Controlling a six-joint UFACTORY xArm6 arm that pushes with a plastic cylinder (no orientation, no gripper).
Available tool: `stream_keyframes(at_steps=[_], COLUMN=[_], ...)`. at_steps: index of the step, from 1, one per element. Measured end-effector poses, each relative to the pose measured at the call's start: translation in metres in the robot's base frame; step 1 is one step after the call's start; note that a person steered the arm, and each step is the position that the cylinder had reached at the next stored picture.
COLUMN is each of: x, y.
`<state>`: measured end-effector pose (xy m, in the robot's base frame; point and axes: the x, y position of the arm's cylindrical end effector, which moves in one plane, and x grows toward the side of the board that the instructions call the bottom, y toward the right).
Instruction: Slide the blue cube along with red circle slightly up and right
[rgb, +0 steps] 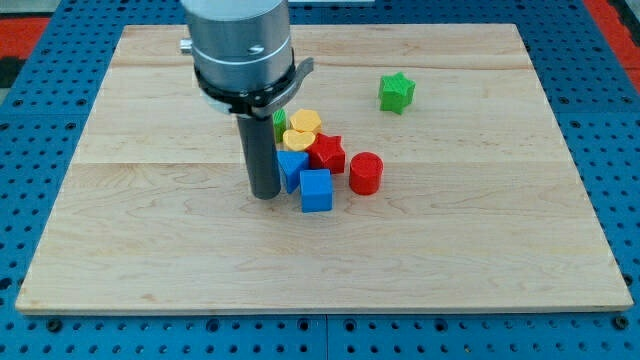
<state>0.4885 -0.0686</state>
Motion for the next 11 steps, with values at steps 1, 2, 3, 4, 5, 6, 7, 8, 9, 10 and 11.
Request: stream_keyframes(at_steps=[1,2,3,4,5,6,7,8,9,10,11], x=[0.016,0.021,0.021,0.015,0.011,0.007,0.007,0.007,0.004,-0.002,-0.009], y=[-0.006,0.019,0.047,0.052,0.052,0.052,0.07,0.097,0.103,0.103,0.104])
